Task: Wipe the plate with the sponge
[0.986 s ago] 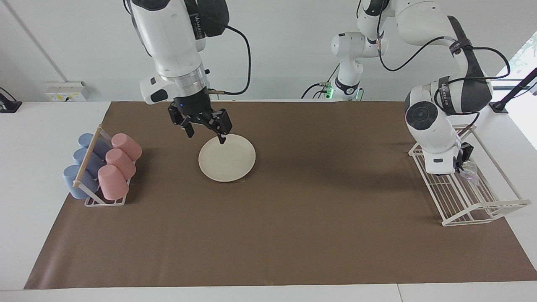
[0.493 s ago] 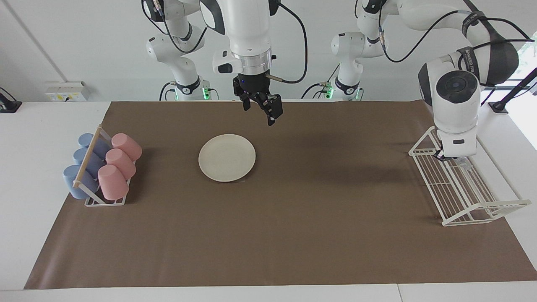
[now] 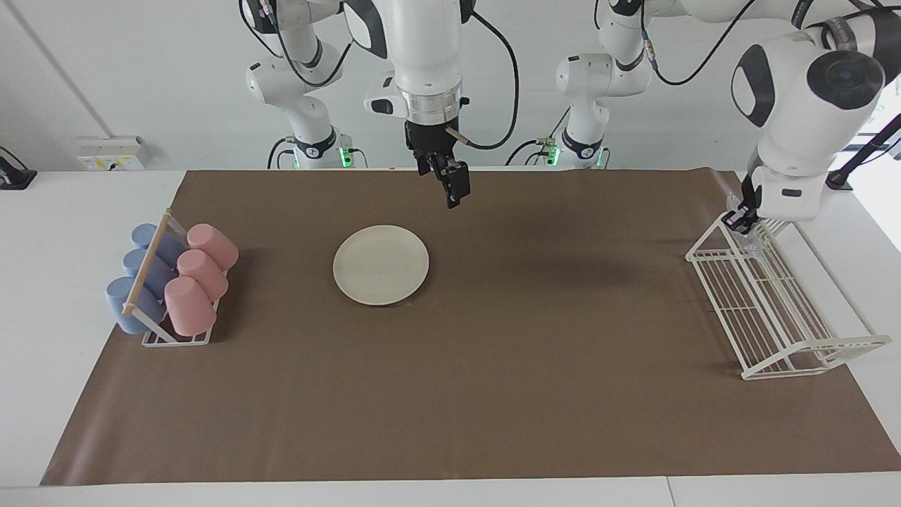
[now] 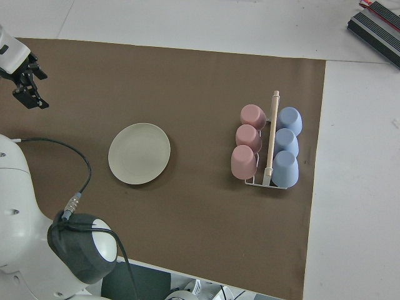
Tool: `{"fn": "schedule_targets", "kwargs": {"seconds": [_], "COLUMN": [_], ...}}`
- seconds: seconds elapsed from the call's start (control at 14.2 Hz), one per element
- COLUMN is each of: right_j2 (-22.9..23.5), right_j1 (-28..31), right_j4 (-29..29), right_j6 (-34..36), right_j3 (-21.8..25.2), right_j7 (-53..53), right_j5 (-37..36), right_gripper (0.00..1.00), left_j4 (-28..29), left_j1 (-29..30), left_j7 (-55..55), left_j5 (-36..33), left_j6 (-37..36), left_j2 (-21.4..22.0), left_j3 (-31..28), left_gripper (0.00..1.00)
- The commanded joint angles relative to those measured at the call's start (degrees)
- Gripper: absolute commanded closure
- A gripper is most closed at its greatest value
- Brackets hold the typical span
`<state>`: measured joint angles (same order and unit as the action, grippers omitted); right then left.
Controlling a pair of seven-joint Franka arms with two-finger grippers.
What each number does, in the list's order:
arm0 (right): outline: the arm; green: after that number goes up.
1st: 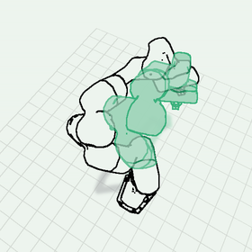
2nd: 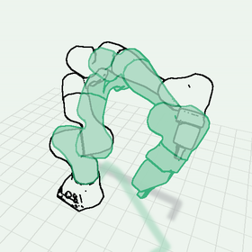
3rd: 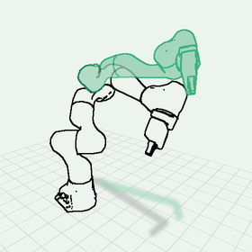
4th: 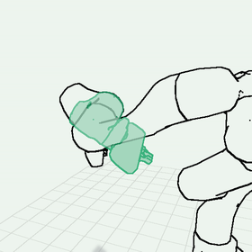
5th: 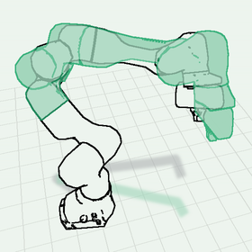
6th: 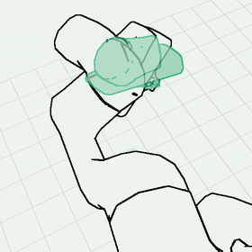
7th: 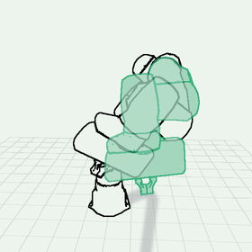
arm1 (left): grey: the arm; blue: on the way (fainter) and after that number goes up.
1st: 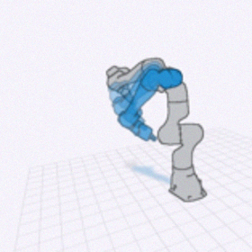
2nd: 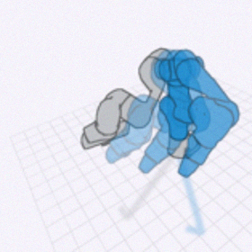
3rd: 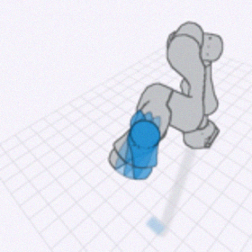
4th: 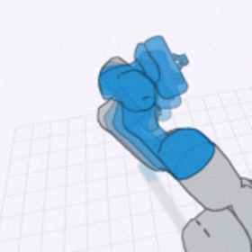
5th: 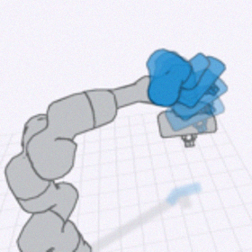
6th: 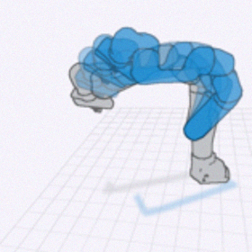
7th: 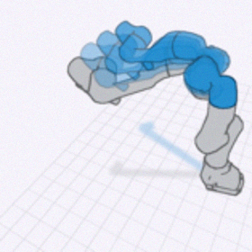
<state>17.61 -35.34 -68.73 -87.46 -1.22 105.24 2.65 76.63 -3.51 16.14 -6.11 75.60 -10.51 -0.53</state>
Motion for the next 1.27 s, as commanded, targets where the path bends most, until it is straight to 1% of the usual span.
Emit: {"fn": "schedule_targets", "kwargs": {"seconds": [0.0,0.07,0.14,0.21,0.28,0.35,0.42,0.56,0.7,0.78,0.92,1.13,1.2], "right_j2": [-2.7,-2.7,-2.5,-2.1,-1.6,-0.8,-0.5,0.0,0.0,0.0,0.0,0.0,0.0], "right_j1": [0.4,0.1,-1.5,-2.8,-3.8,-4.7,-5.3,-6.1,-6.3,-6.5,-6.6,-6.6,-6.6], "right_j4": [-4.3,-4.4,-4.4,-4.3,-4.3,-4.0,-3.7,-4.0,-4.1,-4.1,-4.3,-4.4,-4.7], "right_j6": [-2.4,-2.4,-2.7,-3.7,-5.7,-6.9,-7.0,-8.8,-9.3,-9.5,-10.4,-11.2,-13.3], "right_j3": [0.0,0.1,0.0,0.1,0.0,0.1,0.1,0.1,0.1,0.0,0.0,0.0,0.0], "right_j7": [6.8,9.1,12.7,16.1,18.7,20.6,21.8,22.9,23.0,23.4,23.5,23.7,24.3], "right_j5": [3.1,3.2,3.2,3.2,3.2,3.2,3.2,3.2,3.2,3.2,3.2,3.4,3.6], "right_gripper": [0.0,0.0,0.0,0.0,0.0,0.0,0.03,0.01,0.0,0.0,0.0,0.0,0.0], "left_j4": [-1.7,-1.7,-1.4,0.0,4.1,8.3,13.4,25.0,34.0,36.8,41.2,46.0,47.5], "left_j1": [0.9,3.2,6.3,9.4,11.6,12.5,12.7,13.5,14.3,14.3,14.5,13.9,13.4], "left_j7": [-4.0,-4.0,-4.1,-4.2,-4.6,-5.5,-5.9,-5.9,-6.6,-7.1,-9.6,-12.7,-14.5], "left_j5": [9.1,14.2,21.2,27.5,31.8,35.2,38.5,46.5,54.0,57.8,66.0,73.4,74.7], "left_j6": [-5.6,-6.6,-6.9,-7.0,-6.4,-5.9,-4.3,1.7,6.4,7.2,7.3,7.2,7.2], "left_j2": [0.1,0.4,0.6,2.1,4.1,6.4,9.0,14.8,18.9,19.8,19.9,19.7,19.6], "left_j3": [-0.1,-0.2,-0.2,-0.2,-0.1,-0.2,-0.3,-0.5,-0.5,-0.5,-0.5,-0.5,-0.4], "left_gripper": [1.0,1.0,1.0,1.0,1.0,1.0,1.0,1.0,1.0,1.0,1.0,1.0,1.0]}}
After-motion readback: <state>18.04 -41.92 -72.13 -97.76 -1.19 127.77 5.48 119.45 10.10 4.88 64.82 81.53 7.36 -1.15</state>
